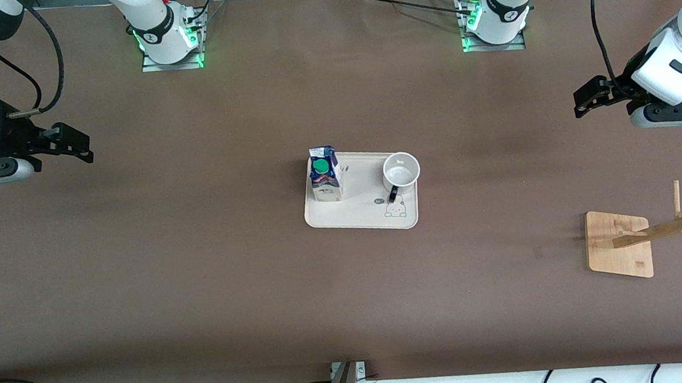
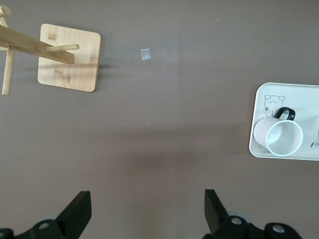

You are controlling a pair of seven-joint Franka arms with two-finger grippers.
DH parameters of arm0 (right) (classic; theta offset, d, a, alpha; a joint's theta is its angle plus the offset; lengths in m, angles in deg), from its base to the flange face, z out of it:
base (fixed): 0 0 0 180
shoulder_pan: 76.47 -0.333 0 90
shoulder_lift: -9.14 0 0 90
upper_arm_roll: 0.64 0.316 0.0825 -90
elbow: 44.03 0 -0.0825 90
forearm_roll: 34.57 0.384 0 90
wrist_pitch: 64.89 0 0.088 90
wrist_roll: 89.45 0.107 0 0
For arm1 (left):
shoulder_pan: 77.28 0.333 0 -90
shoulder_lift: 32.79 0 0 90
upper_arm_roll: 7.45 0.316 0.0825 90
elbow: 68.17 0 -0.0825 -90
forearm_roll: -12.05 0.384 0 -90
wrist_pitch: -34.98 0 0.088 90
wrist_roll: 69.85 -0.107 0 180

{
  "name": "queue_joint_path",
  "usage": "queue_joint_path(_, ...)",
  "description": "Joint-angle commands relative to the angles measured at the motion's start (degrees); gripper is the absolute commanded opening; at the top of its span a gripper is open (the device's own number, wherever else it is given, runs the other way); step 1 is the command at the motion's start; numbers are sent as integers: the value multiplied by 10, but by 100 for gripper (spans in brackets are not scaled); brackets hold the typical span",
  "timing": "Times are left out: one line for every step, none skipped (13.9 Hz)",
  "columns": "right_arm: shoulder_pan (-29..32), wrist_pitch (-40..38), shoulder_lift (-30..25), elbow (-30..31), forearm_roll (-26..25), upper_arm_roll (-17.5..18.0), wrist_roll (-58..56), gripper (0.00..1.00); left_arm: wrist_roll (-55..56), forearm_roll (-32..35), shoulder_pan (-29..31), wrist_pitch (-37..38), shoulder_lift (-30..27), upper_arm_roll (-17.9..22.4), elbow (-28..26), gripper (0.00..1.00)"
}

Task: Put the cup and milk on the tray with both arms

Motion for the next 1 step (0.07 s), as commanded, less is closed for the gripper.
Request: queue_joint_path(5, -3, 3, -10, 0, 3, 2, 100, -8, 9, -4, 19, 10, 1, 22, 100)
